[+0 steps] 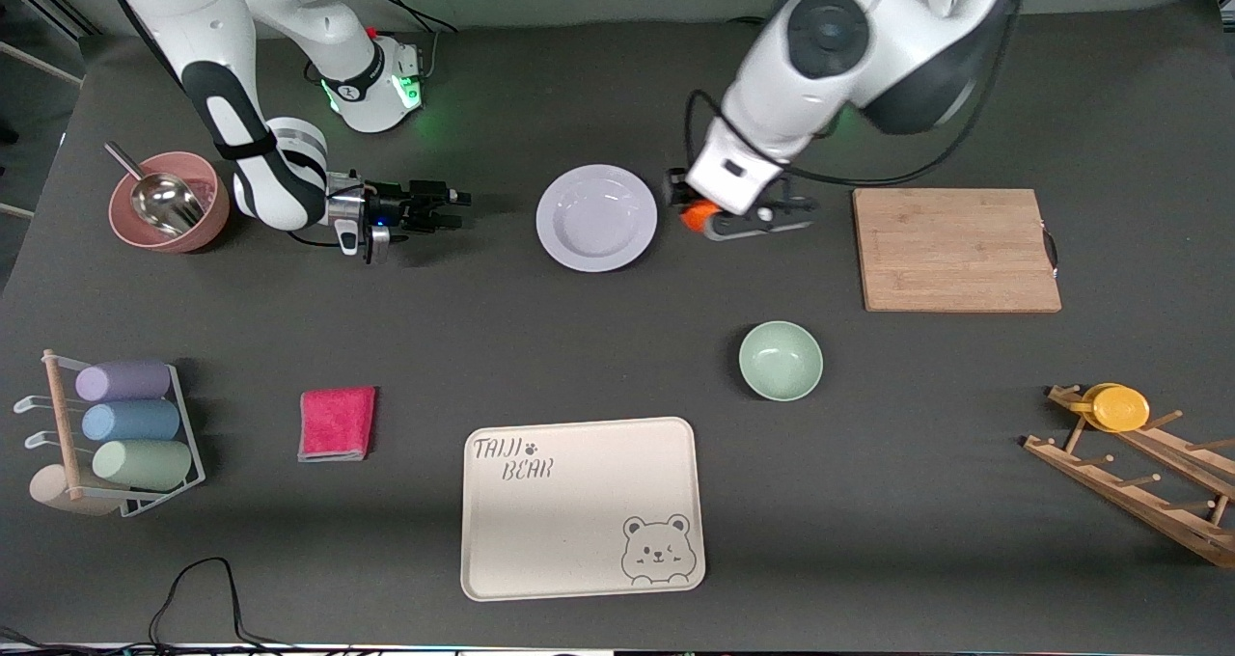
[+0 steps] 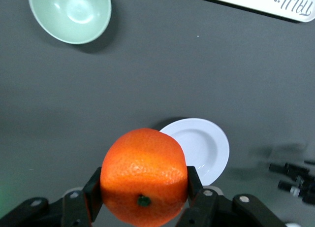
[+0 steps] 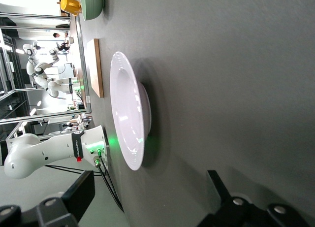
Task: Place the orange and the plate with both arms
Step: 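Carry the orange to the white plate while the right gripper approaches the plate, then lower the orange onto the white plate and open the left gripper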
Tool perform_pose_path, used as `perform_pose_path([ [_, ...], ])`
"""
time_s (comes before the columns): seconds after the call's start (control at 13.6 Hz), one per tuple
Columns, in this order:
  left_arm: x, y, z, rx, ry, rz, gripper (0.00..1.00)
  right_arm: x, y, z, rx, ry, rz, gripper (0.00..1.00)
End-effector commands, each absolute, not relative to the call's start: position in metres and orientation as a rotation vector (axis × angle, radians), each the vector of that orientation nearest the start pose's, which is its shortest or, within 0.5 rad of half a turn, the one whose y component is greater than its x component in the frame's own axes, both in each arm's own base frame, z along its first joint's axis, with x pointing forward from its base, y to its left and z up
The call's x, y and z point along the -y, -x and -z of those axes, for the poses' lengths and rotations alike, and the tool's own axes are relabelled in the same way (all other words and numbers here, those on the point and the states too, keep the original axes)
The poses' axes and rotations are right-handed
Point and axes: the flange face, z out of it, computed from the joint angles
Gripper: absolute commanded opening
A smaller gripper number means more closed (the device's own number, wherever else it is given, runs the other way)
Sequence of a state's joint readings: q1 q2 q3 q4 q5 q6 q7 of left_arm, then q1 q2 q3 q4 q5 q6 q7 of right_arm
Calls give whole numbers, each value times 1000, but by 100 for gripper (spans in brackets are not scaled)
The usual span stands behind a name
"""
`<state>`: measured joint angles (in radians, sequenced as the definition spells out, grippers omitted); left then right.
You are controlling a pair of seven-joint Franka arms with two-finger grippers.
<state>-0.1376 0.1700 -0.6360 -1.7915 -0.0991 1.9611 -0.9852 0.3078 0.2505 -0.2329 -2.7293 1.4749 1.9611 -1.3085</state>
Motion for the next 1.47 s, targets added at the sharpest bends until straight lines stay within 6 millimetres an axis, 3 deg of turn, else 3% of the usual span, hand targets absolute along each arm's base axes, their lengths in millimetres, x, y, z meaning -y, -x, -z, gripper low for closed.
perform_pose_path([
  [0.0, 463, -431, -427, 516, 3181, -148, 0, -76, -316, -126, 24, 2014, -75, 100],
  [0.22, 506, -405, -378, 586, 3158, -111, 0, -70, -309, -109, 36, 2003, -52, 100],
  [0.59, 560, -350, -286, 568, 3082, 8, 0, -71, -309, -108, 24, 1996, -48, 100],
  [0.66, 563, -346, -273, 576, 3072, 27, 0, -71, -309, -108, 24, 1996, -48, 90],
  [0.88, 575, -331, -256, 618, 3063, 24, 0, -71, -309, -108, 24, 1996, -48, 58],
  [1.1, 583, -320, -244, 631, 3074, 31, 0, -71, -309, -108, 24, 1996, -48, 39],
  [1.39, 590, -306, -228, 641, 3070, 50, 0, -70, -308, -107, 22, 1998, -53, 37],
])
